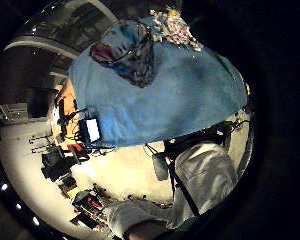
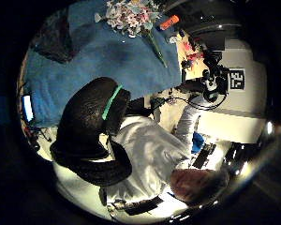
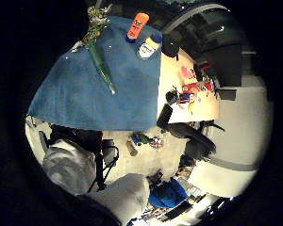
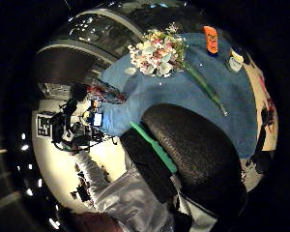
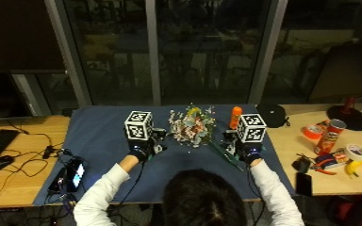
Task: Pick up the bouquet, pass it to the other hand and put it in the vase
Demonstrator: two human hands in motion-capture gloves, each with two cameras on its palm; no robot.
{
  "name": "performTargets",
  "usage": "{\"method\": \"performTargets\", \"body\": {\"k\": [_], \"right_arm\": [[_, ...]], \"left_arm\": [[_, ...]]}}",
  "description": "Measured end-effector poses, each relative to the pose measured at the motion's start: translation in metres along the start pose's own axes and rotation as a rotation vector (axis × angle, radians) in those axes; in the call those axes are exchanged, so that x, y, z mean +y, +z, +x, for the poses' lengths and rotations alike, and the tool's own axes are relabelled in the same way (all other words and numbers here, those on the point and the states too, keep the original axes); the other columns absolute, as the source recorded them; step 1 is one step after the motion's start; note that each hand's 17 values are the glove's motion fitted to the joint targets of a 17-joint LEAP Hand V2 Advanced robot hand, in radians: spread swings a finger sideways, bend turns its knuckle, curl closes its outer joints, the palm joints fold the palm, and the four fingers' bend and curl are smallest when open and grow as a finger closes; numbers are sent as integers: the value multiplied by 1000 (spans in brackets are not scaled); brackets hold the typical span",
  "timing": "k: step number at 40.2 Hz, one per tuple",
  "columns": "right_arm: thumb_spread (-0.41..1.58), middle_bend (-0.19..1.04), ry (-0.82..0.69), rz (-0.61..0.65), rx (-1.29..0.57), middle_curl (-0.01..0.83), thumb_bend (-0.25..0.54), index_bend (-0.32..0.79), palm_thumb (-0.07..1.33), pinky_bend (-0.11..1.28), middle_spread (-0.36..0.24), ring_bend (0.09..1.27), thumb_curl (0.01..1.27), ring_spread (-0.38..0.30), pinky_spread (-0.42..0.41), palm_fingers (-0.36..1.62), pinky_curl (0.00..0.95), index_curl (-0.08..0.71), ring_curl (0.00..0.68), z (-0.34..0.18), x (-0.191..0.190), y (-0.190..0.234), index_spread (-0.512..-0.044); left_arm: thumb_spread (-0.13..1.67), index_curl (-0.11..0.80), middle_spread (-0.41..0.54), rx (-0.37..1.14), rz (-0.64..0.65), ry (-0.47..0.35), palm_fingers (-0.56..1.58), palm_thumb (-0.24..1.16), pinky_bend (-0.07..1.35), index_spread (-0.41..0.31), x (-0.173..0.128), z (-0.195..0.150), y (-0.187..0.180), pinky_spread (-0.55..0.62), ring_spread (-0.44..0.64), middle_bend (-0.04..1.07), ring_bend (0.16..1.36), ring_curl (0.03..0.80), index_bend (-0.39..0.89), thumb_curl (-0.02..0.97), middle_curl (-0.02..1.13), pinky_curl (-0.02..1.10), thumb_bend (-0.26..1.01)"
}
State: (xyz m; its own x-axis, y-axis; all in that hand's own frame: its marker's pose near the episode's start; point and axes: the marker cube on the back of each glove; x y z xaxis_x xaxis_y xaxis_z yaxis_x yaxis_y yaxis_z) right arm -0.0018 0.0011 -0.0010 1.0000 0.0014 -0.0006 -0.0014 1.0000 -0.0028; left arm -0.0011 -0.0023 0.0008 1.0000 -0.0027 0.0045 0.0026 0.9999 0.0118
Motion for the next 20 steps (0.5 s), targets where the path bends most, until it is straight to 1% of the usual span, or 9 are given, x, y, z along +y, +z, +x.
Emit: {"method": "performTargets", "body": {"k": [1, 3, 4, 8, 13, 20], "right_arm": [[420, 205, 0, 0, 0, 51, 110, 101, 183, 447, 0, 404, 34, 7, 33, 496, 102, 24, 80, 0, 0, 0, -169], [560, 203, 1, 0, 1, 79, 113, 102, 198, 472, 0, 436, 45, 9, 41, 473, 149, 56, 126, -2, 1, -1, -211], [620, 203, 1, -1, 1, 91, 112, 103, 203, 481, 0, 449, 51, 10, 45, 463, 168, 68, 147, -2, 1, -1, -227], [808, 208, -5, -6, 0, 134, 103, 107, 215, 503, 0, 474, 71, 12, 54, 432, 216, 99, 193, -3, -2, 1, -275], [956, 211, -7, -21, 12, 176, 85, 111, 223, 513, 0, 488, 95, 13, 61, 409, 247, 120, 223, -5, -6, 1, -306], [1068, 208, -10, -20, 28, 220, 54, 115, 231, 520, -1, 497, 123, 14, 65, 391, 274, 143, 249, -10, -8, -3, -326]], "left_arm": [[435, 43, 50, -1, 3, -1, 496, 226, 326, -1, 0, 0, 0, 105, 95, 258, 400, 74, 149, 51, 70, 69, 139], [574, 64, 62, -4, 14, -3, 473, 243, 340, 1, -2, -1, 0, 132, 121, 262, 423, 117, 137, 67, 112, 110, 143], [633, 74, 76, -5, 19, -4, 451, 249, 349, 1, -3, -1, 0, 143, 132, 243, 437, 137, 142, 75, 126, 130, 142], [816, 110, 104, -9, 23, -5, 400, 258, 343, 6, -5, -1, 1, 185, 172, 226, 476, 183, 144, 100, 173, 172, 130], [956, 147, 130, -19, 31, 3, 361, 266, 320, 10, -6, -1, 1, 222, 204, 208, 503, 209, 151, 129, 205, 197, 108], [1059, 188, 173, 2, 50, 8, 317, 275, 333, 19, -4, 0, -1, 252, 236, 176, 510, 227, 155, 163, 230, 230, 74]]}}
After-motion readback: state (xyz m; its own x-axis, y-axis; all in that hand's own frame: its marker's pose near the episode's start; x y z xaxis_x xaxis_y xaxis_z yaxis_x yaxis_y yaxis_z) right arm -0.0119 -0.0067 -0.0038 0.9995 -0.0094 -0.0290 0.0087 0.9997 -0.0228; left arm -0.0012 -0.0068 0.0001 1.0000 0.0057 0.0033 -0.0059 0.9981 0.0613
